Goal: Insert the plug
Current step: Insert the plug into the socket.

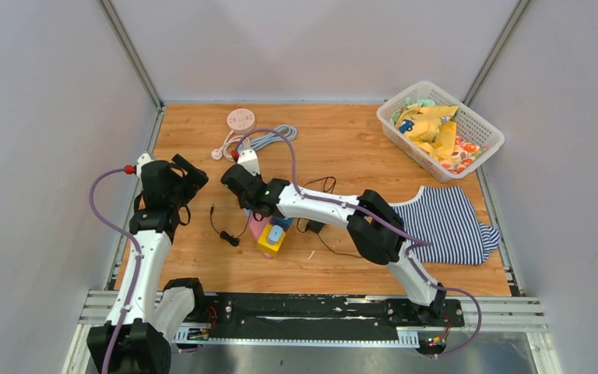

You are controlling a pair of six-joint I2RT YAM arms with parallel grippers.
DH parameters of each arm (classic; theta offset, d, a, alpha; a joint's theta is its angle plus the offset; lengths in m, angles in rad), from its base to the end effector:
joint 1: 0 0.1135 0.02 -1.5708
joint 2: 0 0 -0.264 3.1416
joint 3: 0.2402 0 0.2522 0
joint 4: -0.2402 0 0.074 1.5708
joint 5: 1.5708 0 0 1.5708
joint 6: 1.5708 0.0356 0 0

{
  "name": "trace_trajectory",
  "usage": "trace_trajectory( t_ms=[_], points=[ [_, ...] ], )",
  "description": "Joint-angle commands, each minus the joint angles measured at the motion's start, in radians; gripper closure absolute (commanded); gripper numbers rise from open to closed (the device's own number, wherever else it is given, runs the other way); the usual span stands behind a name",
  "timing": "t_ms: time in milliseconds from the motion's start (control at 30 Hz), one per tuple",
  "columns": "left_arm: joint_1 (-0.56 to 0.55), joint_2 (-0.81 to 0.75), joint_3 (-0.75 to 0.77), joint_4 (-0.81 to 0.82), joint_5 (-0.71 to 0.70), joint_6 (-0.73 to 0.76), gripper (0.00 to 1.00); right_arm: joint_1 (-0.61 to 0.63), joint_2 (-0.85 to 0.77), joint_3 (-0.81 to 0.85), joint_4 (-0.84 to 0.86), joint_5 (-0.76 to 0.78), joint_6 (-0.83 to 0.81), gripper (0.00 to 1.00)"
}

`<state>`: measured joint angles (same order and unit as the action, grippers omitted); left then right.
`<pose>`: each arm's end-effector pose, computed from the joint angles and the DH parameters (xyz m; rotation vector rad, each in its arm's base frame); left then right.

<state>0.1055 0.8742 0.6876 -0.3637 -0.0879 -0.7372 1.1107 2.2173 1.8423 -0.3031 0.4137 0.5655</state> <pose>0.1943 0.0237 0.2723 -0.9194 1.9231 -0.2814 0.2402 0.4524 0.2235 -0.3817 2.1905 0.4765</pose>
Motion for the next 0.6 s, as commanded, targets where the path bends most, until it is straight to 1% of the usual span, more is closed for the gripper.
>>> trace_trajectory(
  t_ms=[0,233,300,433,567],
  points=[
    [0.009,-0.014,-0.016,0.012,-0.003,-0.007,0.00,-0.002,0.014,-0.006,-0.149,-0.080,0.018,1.00],
    [0.008,-0.018,-0.016,0.007,-0.007,-0.005,0.00,-0.006,0.085,0.064,-0.192,-0.067,0.018,1.00],
    [0.008,-0.018,-0.017,0.006,-0.007,-0.005,0.00,0.001,0.085,0.038,-0.200,-0.070,0.035,1.00],
    [0.008,-0.014,-0.019,0.008,-0.003,-0.007,0.00,0.021,0.075,-0.068,-0.195,-0.069,0.080,1.00],
    [0.008,-0.016,-0.020,0.012,-0.004,-0.008,0.00,0.028,0.096,-0.089,-0.197,-0.084,0.073,1.00]
  ],
)
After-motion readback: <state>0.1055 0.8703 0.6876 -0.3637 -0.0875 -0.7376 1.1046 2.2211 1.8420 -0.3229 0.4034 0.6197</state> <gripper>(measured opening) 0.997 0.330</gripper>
